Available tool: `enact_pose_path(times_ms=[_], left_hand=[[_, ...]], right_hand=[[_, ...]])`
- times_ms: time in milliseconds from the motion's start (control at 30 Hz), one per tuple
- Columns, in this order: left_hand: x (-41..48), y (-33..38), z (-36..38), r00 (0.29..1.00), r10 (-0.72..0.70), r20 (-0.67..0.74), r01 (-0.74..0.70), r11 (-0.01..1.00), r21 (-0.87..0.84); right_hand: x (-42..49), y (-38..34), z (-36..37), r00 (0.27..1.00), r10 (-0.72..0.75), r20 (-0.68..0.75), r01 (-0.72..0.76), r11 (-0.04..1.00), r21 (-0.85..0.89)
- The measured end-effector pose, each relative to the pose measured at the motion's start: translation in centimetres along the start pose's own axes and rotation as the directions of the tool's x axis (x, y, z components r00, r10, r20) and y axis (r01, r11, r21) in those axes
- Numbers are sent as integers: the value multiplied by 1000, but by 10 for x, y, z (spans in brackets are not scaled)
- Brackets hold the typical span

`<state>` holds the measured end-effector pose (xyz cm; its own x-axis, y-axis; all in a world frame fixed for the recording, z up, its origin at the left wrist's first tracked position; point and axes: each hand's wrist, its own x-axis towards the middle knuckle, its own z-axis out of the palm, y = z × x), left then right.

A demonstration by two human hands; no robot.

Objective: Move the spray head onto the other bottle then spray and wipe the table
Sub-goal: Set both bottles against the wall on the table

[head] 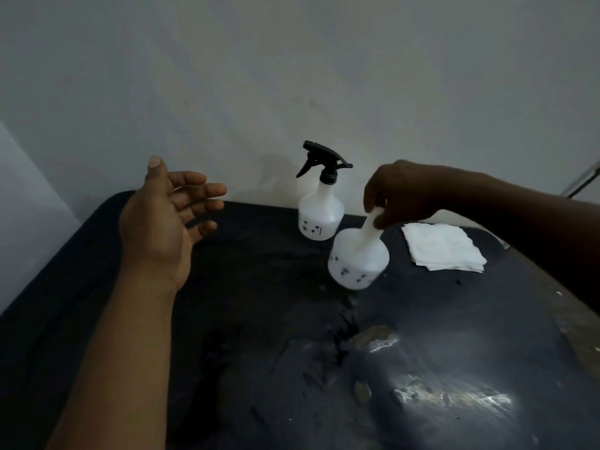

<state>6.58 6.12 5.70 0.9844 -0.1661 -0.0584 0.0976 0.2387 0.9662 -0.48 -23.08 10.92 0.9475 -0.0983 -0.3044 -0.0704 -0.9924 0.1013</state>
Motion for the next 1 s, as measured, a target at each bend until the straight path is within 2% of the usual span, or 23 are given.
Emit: enact_pose_path(times_ms=[167, 367, 633, 800, 1000], left_hand=[[-3, -1, 9, 997, 34, 68, -33, 999, -14], [-8, 1, 17, 969, 122, 217, -85, 982, -171], [-12, 3, 20, 936, 123, 331, -50, 974, -221], [-12, 2, 20, 934, 122, 336, -51, 976, -213], [-14, 1, 24, 932, 121, 340, -53, 978, -203]], right_hand=[[16, 26, -12, 980, 113, -163, -122, 991, -49], [37, 40, -13, 966, 215, -143, -226, 972, -69], [63, 44, 10, 979, 184, -93, -189, 981, -49], [65, 50, 18, 974, 171, -150, -176, 984, -22], [59, 55, 26, 958, 198, -209, -183, 979, 90]])
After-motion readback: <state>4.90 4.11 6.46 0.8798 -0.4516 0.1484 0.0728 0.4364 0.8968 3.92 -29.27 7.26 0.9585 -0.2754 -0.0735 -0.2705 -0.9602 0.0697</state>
